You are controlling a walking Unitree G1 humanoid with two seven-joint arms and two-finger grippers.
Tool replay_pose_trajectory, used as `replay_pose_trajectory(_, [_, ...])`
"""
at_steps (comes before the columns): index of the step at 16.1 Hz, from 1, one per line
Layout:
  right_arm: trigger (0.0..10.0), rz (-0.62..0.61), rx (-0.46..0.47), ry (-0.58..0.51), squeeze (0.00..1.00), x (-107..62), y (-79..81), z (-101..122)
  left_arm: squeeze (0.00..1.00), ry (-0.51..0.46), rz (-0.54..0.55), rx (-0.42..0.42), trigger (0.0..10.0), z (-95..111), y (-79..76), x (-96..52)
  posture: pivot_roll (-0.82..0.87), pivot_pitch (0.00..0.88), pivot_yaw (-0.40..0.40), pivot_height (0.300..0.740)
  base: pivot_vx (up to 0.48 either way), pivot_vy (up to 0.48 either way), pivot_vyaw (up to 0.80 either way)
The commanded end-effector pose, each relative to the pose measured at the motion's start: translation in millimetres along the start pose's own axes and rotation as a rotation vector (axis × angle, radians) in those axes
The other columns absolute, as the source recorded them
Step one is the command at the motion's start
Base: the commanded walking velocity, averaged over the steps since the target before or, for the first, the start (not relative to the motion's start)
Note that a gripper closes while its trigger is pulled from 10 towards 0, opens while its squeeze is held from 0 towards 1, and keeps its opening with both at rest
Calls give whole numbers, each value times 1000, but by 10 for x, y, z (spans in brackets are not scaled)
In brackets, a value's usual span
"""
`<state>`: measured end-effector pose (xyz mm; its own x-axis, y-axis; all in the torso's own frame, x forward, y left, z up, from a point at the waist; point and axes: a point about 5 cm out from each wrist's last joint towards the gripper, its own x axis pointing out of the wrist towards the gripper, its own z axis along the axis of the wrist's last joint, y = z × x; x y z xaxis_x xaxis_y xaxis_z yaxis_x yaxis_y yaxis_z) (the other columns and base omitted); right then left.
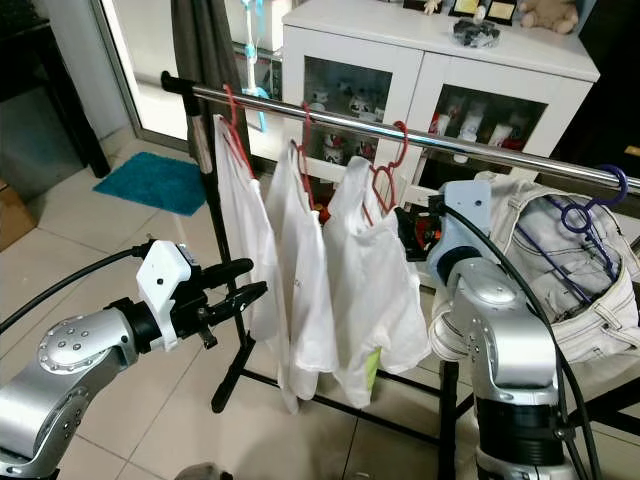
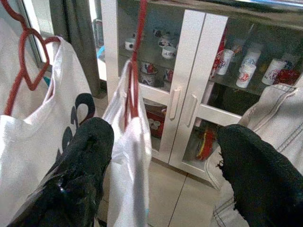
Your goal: Hang hanger
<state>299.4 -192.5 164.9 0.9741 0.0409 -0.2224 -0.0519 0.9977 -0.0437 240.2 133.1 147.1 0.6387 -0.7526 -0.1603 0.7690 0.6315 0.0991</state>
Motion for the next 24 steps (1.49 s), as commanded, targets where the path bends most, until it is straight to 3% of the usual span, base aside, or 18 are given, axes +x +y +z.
replay_pose_trajectory(1, [10000, 0, 3, -28, 0, 22, 9, 56, 0, 11, -1, 5, 10000, -22, 4, 15, 114, 0, -37, 740, 0, 0, 0])
replay_pose_trajectory(5, [10000, 7, 10, -48, 0, 67, 64, 47, 0, 3, 52, -2, 10000, -37, 63, 21, 116, 0, -42, 740, 0, 0, 0])
replay_pose_trajectory(8, [10000, 6, 11, -77, 0, 90, 18, 172, 0, -54, 107, -11, 10000, 77, 138, 92, 77, 0, -80, 740, 0, 0, 0])
replay_pose_trajectory(9, [10000, -7, 16, -69, 0, 107, 11, 173, 0, -49, 114, -34, 10000, 81, 145, 83, -25, 11, -128, 740, 0, 0, 0])
replay_pose_trajectory(10, [10000, -11, 125, -49, 0, 137, 73, 132, 0, -62, 104, -60, 10000, 69, 152, 56, 22, 59, -101, 740, 0, 0, 0])
replay_pose_trajectory(11, [10000, -42, 117, -34, 0, 179, 100, 126, 0, -105, 147, -68, 10000, 150, 235, 71, 32, 119, -116, 740, 0, 0, 0])
replay_pose_trajectory(13, [10000, 64, 11, -61, 0, 193, 201, 195, 0, -108, 154, -43, 10000, 179, 248, 33, 73, 88, -93, 740, 0, 0, 0])
replay_pose_trajectory(15, [10000, 80, -7, -64, 0, 219, 192, 237, 0, -83, 145, -34, 10000, 145, 233, -63, 85, 67, -77, 740, 0, 0, 0])
replay_pose_trajectory(16, [10000, 72, -8, -37, 635, 264, 146, 244, 0, -62, 146, -25, 10000, 124, 187, -103, 99, 59, -90, 740, 0, 0, 0])
replay_pose_trajectory(17, [10000, 71, 5, -37, 1000, 288, 138, 254, 0, -63, 140, -24, 10000, 128, 164, -99, 102, 60, -91, 740, 0, 0, 0])
replay_pose_trajectory(22, [10000, 120, 8, 24, 1000, 574, 158, 227, 0, -2, 48, -27, 10000, 78, 43, -128, 116, 70, -75, 740, 0, 0, 0])
replay_pose_trajectory(23, [10000, 68, -20, 43, 1000, 665, 109, 220, 0, 9, 28, -32, 10000, 67, 30, -137, 115, 72, -70, 740, 0, 0, 0])
replay_pose_trajectory(24, [10000, 26, -26, 53, 0, 727, 55, 232, 0, 13, 20, -30, 10000, 69, 23, -136, 119, 74, -66, 740, 0, 0, 0])
